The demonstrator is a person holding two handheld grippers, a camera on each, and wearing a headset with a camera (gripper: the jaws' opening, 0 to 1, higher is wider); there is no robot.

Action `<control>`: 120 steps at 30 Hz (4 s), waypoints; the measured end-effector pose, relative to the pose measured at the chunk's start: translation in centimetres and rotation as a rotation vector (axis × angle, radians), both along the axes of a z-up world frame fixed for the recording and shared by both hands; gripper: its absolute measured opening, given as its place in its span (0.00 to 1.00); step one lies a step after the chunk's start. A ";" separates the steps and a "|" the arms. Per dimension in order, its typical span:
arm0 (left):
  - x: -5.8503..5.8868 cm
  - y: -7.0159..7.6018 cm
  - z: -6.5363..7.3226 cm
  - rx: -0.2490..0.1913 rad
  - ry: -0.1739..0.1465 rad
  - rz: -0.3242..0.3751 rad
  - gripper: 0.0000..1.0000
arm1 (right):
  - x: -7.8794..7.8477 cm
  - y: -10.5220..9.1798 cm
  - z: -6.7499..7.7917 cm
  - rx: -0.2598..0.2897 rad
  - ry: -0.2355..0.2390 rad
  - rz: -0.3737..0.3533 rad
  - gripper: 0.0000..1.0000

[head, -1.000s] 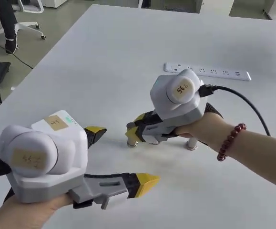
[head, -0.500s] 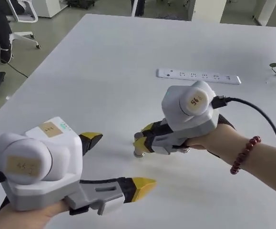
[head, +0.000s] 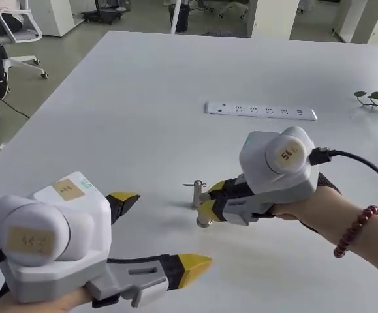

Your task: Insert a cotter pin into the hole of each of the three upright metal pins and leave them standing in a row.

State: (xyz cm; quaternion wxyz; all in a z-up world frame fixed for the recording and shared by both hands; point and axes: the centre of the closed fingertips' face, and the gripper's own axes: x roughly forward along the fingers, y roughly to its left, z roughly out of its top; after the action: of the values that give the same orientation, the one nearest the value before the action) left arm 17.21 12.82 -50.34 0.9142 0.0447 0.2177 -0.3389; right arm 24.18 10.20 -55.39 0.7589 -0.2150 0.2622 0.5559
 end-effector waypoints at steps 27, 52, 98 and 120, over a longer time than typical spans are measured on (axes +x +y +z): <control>-0.1 -0.7 -0.1 -0.008 0.002 -0.018 0.81 | -0.4 -3.1 -1.2 -0.009 0.019 -0.105 0.08; -0.3 -1.6 0.0 -0.019 0.008 -0.042 0.81 | -0.9 -3.4 -1.8 -0.024 -0.026 -0.139 0.09; 1.3 -1.6 -0.5 -0.017 0.002 -0.011 0.74 | 6.3 -11.7 1.5 -0.047 -0.022 -0.251 0.14; 2.2 -1.3 -2.1 -0.015 0.030 -0.004 0.75 | 13.6 -13.3 -2.6 -0.163 -0.036 -0.330 0.13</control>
State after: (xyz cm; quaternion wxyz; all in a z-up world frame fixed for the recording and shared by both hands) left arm 19.41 11.55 -52.46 0.9104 0.0335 0.2287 -0.3431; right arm 37.73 -3.14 -58.02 0.8244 -0.2397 0.3246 0.3968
